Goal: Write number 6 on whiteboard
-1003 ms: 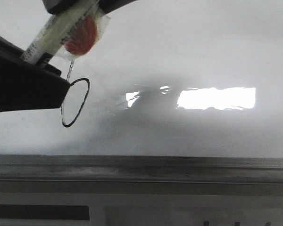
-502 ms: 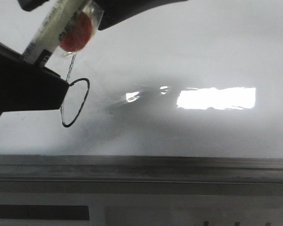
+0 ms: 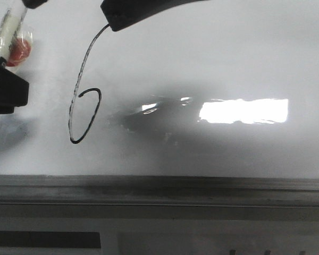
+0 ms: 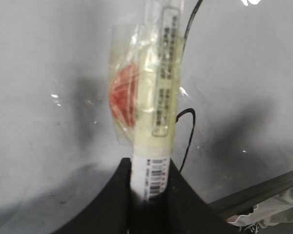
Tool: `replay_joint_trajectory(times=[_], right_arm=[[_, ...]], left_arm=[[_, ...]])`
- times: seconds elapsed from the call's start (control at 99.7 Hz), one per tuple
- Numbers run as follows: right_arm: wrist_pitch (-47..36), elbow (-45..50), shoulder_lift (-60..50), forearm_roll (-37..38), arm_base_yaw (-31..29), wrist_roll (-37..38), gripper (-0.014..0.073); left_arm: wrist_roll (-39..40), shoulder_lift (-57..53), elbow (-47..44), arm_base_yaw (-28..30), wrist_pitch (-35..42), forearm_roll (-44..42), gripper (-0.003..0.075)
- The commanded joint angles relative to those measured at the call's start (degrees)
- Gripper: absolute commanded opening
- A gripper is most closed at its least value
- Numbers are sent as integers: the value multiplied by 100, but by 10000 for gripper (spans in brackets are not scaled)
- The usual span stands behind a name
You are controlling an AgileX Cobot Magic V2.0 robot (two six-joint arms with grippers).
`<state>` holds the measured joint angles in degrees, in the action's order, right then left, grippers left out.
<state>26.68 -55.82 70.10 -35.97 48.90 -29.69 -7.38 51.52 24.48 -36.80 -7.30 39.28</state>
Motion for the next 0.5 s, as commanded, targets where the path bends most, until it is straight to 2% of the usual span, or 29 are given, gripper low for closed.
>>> replay_joint_trajectory(times=[0.0, 0.491], right_arm=[[-293, -167, -92, -49, 7, -85, 447], [-224, -167, -92, -49, 7, -85, 447]], left_arm=[[44, 4, 165, 73, 224, 91, -20], [44, 514, 165, 109, 235, 254, -20]])
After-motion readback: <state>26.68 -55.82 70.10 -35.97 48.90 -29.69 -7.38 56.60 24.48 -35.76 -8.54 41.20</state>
